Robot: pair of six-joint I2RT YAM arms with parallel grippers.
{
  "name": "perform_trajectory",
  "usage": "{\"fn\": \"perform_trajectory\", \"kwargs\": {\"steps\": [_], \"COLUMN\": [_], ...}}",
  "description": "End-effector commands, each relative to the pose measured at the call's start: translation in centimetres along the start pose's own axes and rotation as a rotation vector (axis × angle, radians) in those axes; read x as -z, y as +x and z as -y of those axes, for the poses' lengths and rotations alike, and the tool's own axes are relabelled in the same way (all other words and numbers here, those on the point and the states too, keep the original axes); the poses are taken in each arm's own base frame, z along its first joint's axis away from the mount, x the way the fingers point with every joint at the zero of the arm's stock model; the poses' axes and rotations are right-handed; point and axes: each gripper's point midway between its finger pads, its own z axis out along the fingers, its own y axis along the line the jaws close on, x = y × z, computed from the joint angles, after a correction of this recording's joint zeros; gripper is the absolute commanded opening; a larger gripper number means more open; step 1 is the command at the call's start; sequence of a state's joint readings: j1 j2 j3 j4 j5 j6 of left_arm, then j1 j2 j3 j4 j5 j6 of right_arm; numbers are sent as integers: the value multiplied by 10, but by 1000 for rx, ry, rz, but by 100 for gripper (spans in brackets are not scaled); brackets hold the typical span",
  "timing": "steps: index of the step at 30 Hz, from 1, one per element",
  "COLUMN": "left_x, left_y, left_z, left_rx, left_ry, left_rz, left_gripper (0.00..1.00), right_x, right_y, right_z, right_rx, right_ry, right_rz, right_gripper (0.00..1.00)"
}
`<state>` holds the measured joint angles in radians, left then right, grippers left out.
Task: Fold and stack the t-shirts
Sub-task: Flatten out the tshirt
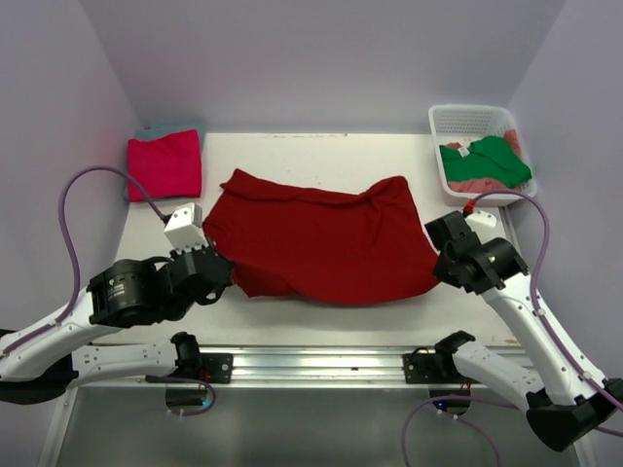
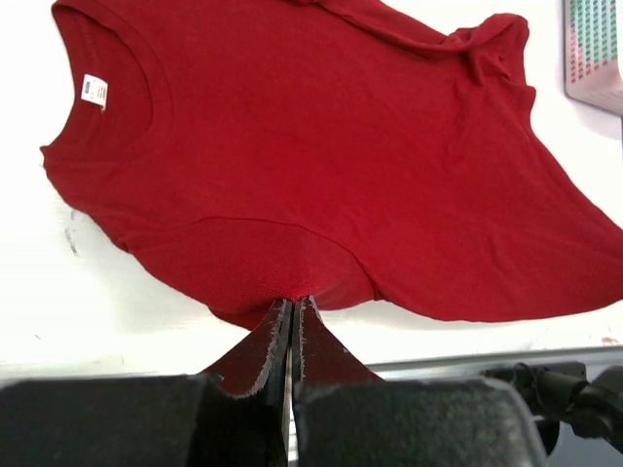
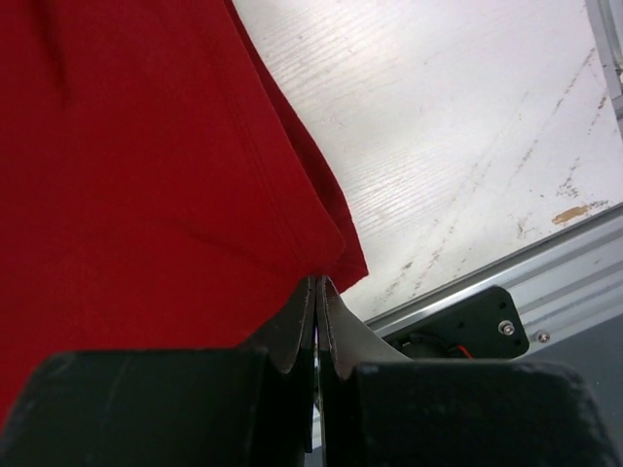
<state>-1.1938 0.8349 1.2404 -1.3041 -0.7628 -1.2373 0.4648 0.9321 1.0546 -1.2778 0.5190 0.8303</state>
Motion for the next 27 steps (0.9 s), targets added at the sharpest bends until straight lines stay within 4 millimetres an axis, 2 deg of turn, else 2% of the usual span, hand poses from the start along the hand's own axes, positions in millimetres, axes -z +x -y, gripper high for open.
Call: {"fn": "perform_trajectory", "kwargs": {"steps": [1, 2, 3, 4, 6, 7, 8, 11, 15, 17, 18, 19, 20, 22, 23, 24, 26, 27], "left_x": [8, 8, 7, 7, 7, 7, 6, 4, 0, -9, -13, -18, -25, -32, -37, -38, -45, -45], "left_y": [-2, 0, 1, 5, 8, 11, 12, 14, 15, 13, 10, 2, 3, -14, -14, -29, -35, -47], "left_z": [14, 17, 21, 24, 31, 35, 37, 42, 45, 40, 39, 35, 29, 32, 30, 39, 39, 52], "left_rx": [62, 58, 57, 55, 69, 69, 71, 67, 42, 11, 1, -11, -35, -32, -55, -65, -142, -105], "left_ry": [58, 60, 72, 84, 111, 127, 136, 147, 145, 117, 114, 93, 72, 72, 69, 88, 70, 99], "left_rz": [-30, -40, -47, -65, -75, -88, -90, -97, -85, -41, -13, 49, 80, 196, 230, 315, 379, 431], "left_gripper": [0, 0, 9, 33, 52, 65, 81, 90, 93, 96, 98, 99, 100, 100, 99, 98, 91, 86], "right_x": [18, 19, 21, 22, 22, 21, 20, 20, 19, 13, 10, 4, -4, -14, -24, -26, -32, -39], "right_y": [-9, -8, -9, -7, -6, -4, -4, -4, -13, -19, -26, -26, -27, -40, -40, -50, -63, -65], "right_z": [16, 16, 14, 11, 9, 8, 8, 7, 4, 0, -11, -19, -28, -54, -64, -79, -100, -109], "right_rx": [-22, -16, -11, 0, 31, 37, 42, 49, 44, 63, 53, 62, 95, 91, 121, 102, 97, 104], "right_ry": [18, 9, -13, -35, -56, -56, -57, -67, -78, -71, -97, -110, -117, -166, -162, -194, -239, -239], "right_rz": [38, 34, 38, 26, 25, 19, 20, 22, 68, 89, 118, 113, 108, 142, 130, 162, 193, 185], "right_gripper": [0, 0, 0, 0, 11, 21, 23, 31, 38, 41, 42, 42, 42, 41, 40, 39, 39, 39]}}
